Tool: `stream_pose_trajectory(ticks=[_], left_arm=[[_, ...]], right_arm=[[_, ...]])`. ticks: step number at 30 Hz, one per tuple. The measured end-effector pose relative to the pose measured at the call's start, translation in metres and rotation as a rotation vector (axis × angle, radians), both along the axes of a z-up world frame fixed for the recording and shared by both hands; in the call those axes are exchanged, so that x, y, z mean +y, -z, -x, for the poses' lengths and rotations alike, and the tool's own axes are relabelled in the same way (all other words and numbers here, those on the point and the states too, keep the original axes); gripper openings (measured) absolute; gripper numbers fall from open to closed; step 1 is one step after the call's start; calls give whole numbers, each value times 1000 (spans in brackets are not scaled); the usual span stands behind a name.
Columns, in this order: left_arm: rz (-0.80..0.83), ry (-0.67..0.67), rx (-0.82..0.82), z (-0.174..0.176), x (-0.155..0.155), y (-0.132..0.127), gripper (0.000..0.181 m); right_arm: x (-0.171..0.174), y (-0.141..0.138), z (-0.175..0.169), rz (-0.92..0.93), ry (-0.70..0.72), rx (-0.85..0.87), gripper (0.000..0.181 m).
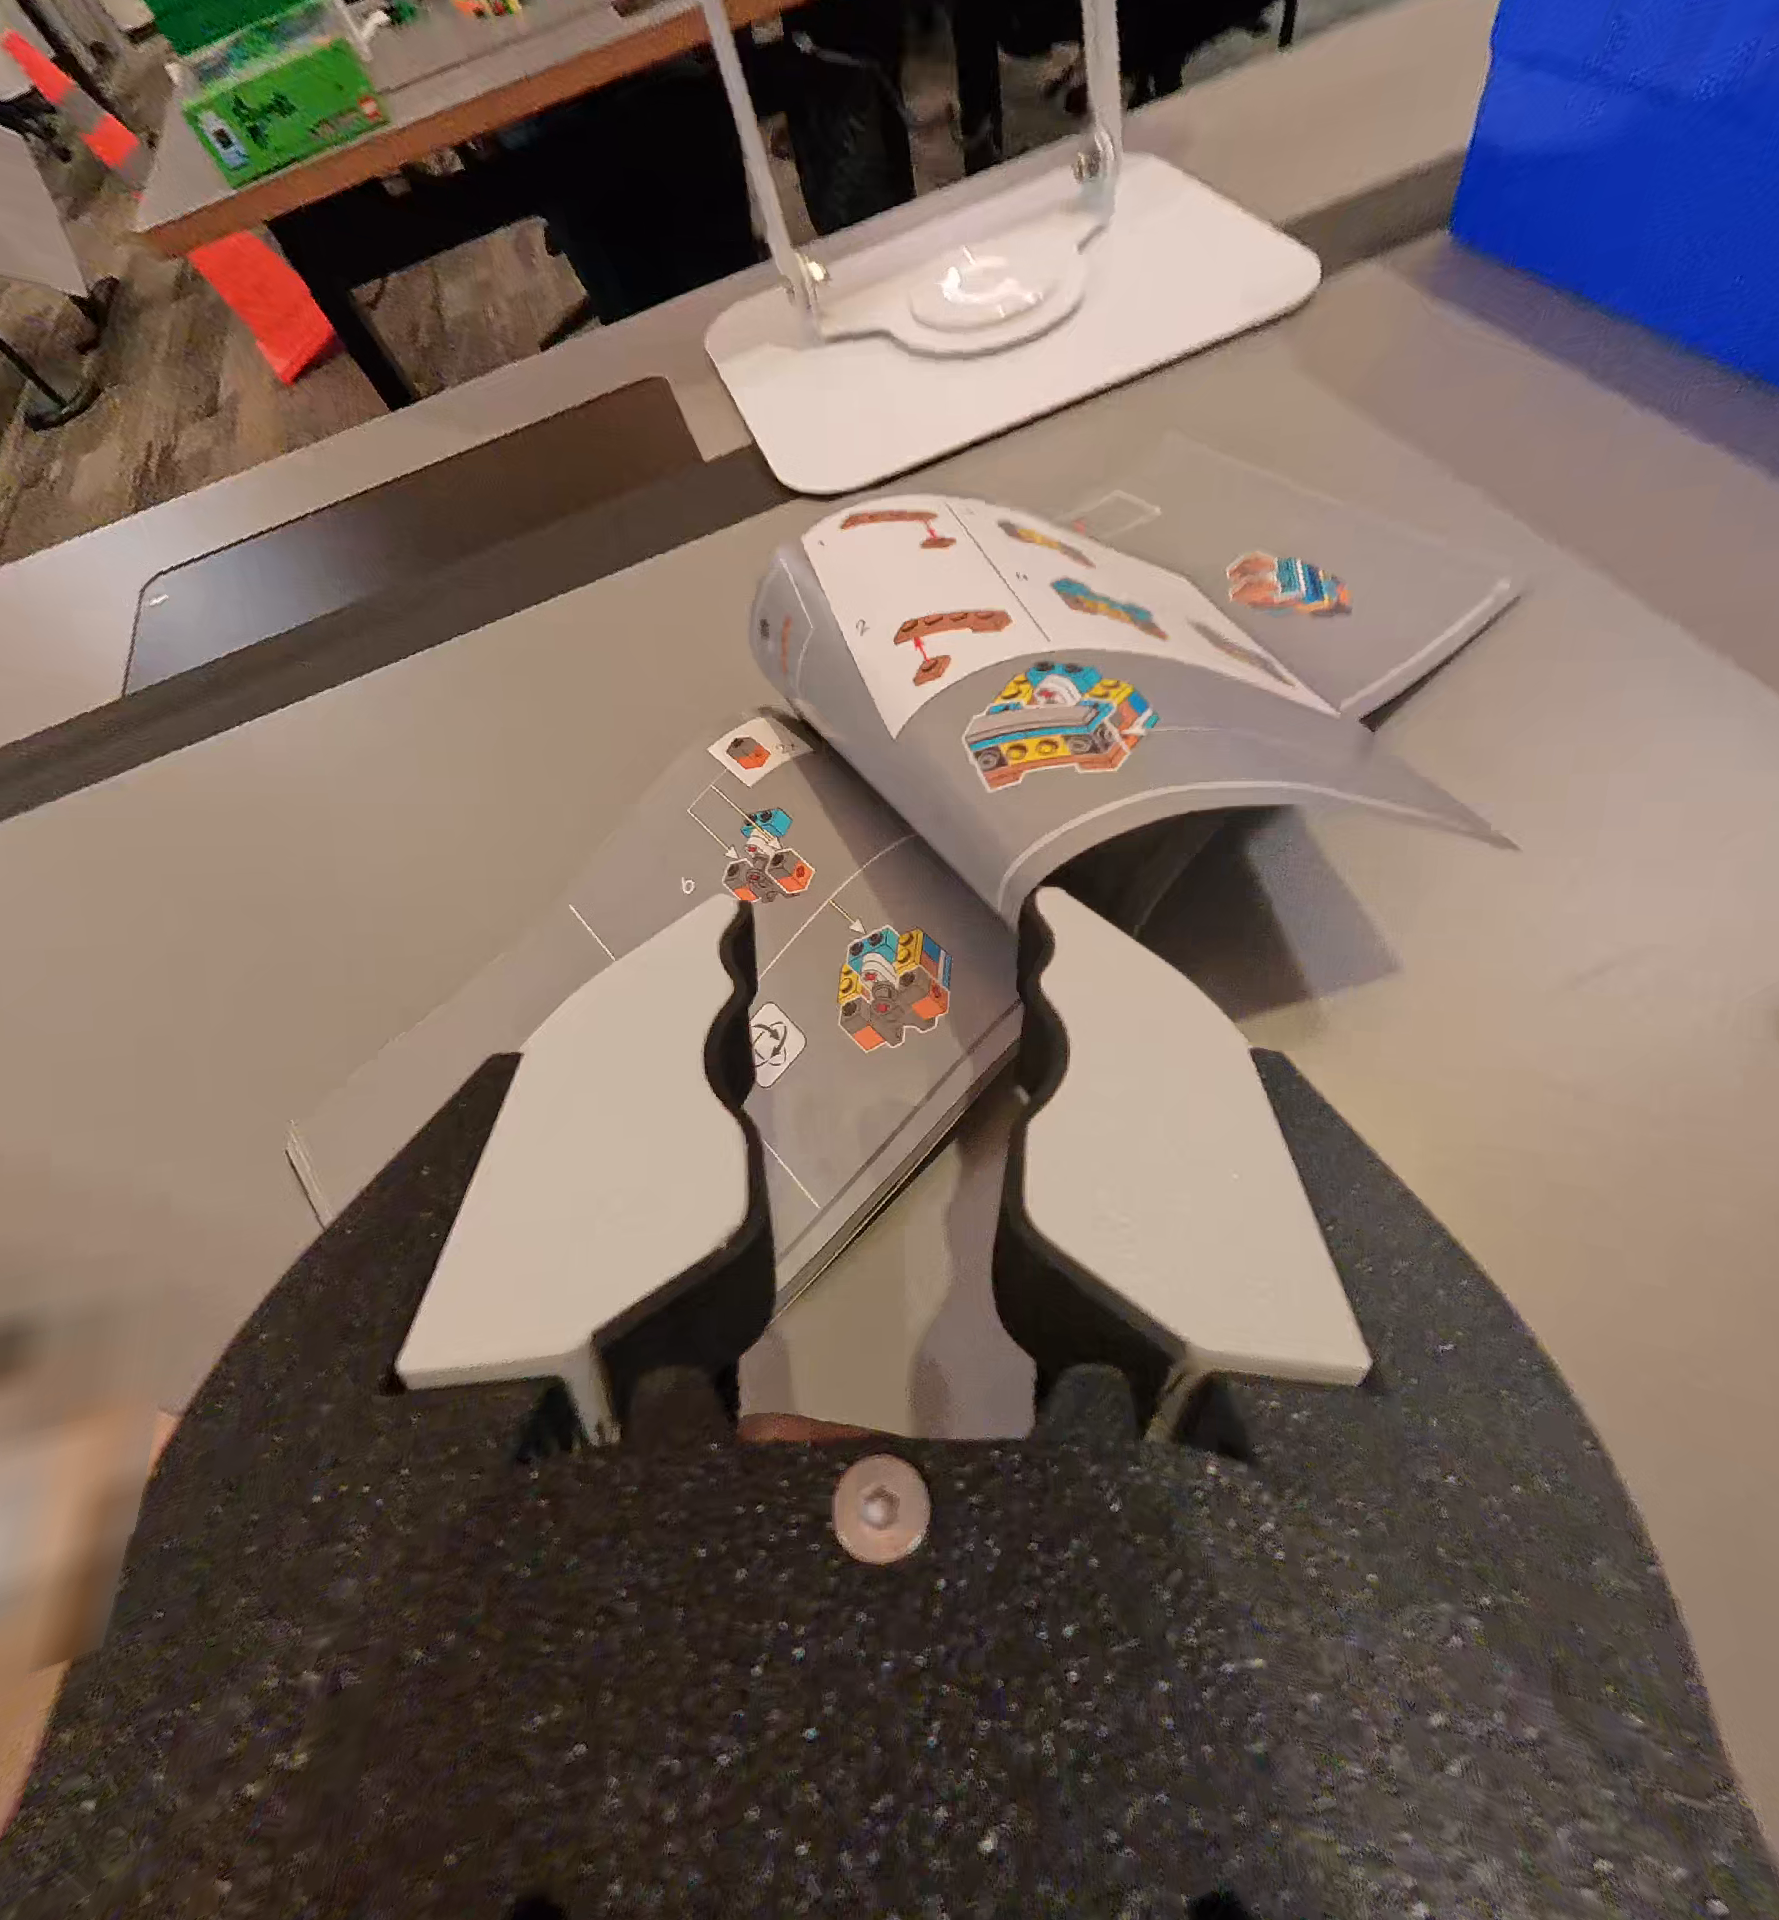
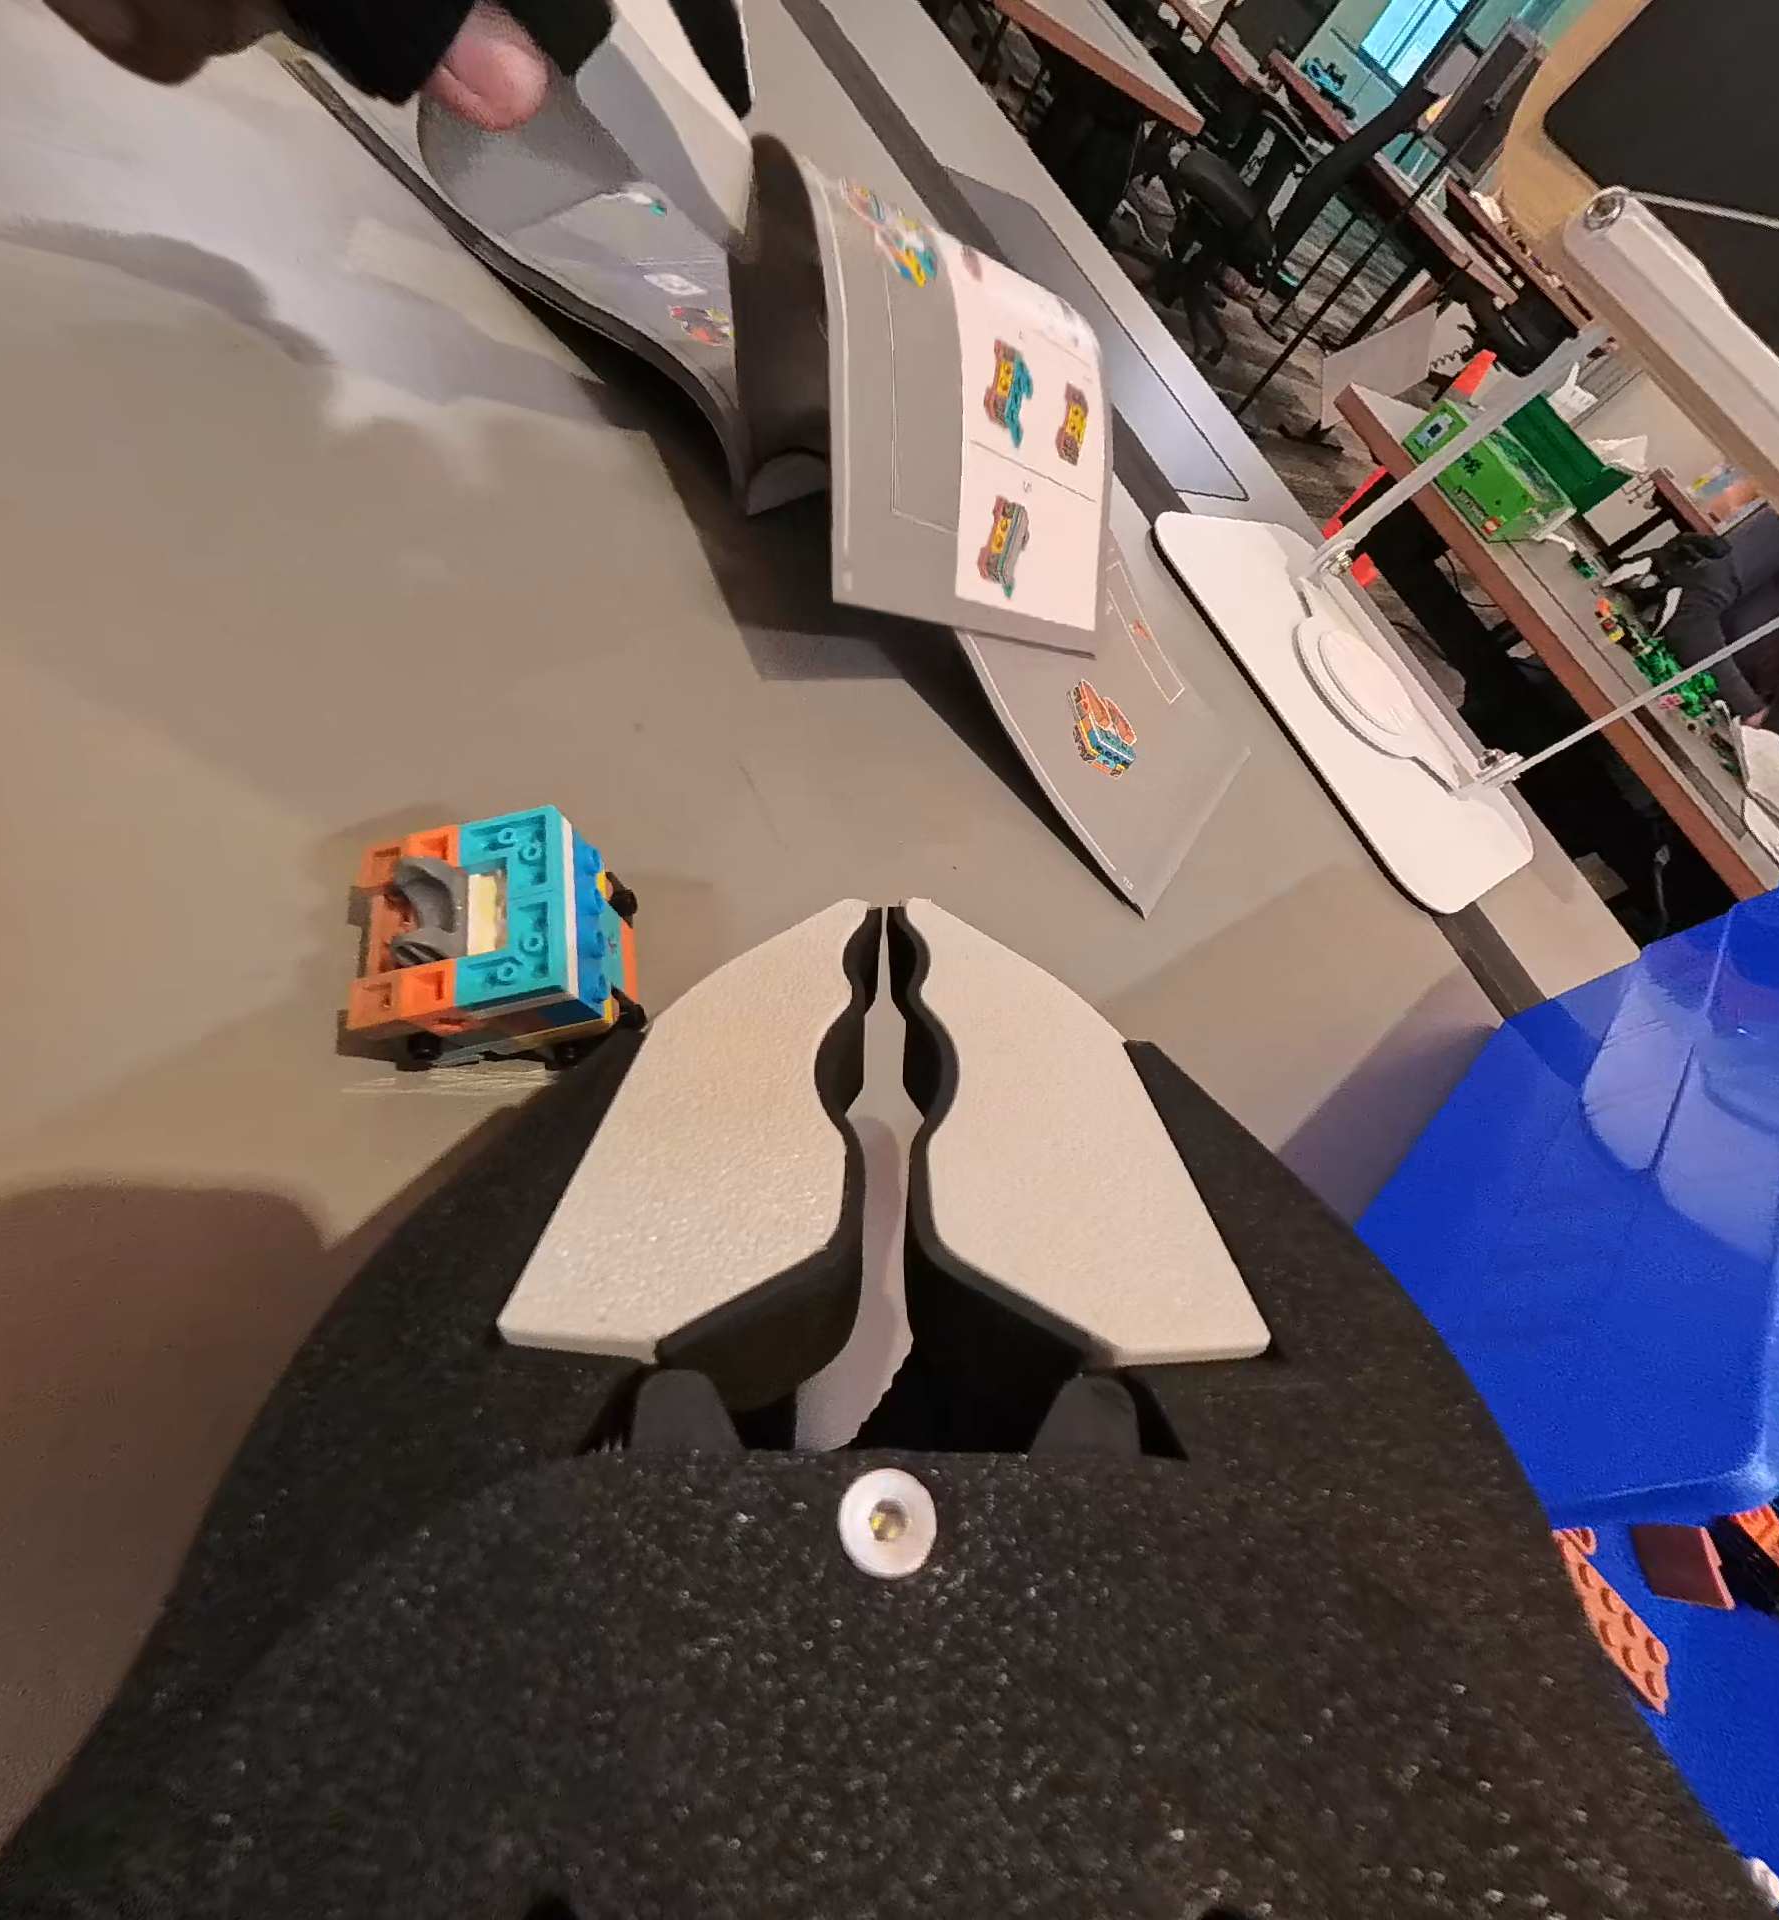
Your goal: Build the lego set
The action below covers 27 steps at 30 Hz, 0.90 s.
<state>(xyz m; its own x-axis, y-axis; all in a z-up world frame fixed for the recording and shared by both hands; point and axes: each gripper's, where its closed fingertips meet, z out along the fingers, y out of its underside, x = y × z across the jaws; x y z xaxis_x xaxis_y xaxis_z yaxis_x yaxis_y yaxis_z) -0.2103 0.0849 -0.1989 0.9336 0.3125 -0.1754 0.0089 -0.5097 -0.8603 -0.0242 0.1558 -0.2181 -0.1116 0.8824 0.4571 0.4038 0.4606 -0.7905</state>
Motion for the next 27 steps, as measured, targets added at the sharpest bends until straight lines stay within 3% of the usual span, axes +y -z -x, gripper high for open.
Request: stream_pose_trajectory(ticks=[14, 27], left_arm=[[-307, -158, -204, 13, -22, -22, 47], [-275, -210, -250, 36, -51, -6, 47]], right_arm=[[-2, 1, -1, -11, 0, -10, 1], [-2, 1, -1, 6, -8, -14, 2]])
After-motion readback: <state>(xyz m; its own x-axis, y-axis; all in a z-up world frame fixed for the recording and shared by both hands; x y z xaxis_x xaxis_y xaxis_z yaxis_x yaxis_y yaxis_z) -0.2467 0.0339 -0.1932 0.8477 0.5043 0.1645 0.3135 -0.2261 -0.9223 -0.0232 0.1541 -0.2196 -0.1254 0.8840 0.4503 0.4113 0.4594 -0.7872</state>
